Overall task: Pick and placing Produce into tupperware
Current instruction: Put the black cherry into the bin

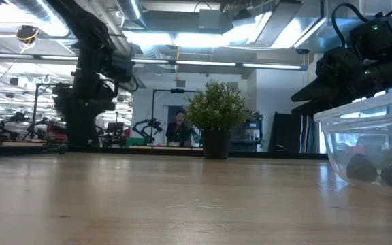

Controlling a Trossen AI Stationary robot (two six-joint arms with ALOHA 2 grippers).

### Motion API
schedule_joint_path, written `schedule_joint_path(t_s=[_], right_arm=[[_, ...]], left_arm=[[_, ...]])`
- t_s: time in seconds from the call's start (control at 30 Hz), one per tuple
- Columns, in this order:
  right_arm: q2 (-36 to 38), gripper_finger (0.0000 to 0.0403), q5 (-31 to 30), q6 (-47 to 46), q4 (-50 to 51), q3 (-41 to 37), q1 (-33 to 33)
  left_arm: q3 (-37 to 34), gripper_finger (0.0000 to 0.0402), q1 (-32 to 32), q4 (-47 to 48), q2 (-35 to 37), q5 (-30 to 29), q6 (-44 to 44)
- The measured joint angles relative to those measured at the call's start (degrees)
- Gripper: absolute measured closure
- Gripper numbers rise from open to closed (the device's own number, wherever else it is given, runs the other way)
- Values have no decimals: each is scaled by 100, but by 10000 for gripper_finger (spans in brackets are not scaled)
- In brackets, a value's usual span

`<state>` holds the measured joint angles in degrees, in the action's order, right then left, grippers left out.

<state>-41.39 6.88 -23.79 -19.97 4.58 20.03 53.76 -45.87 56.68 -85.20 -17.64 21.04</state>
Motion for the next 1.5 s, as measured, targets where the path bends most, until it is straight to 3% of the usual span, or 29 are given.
schedule_joint_path(t_s=[0.5, 1.03, 1.2, 1.5], right_arm=[[0, 176, -283, 20, 0, 0, 0], [0, 176, -288, 24, 0, 0, -2], [0, 176, -287, 24, 2, 0, 0], [0, 176, -287, 4, 0, 0, 0]], left_arm=[[0, 191, -462, -58, -66, -206, 1003], [0, 235, -518, -81, -66, -577, 982], [0, 242, -429, -247, -66, -538, 658], [0, 232, -359, -960, -66, -383, -962]])
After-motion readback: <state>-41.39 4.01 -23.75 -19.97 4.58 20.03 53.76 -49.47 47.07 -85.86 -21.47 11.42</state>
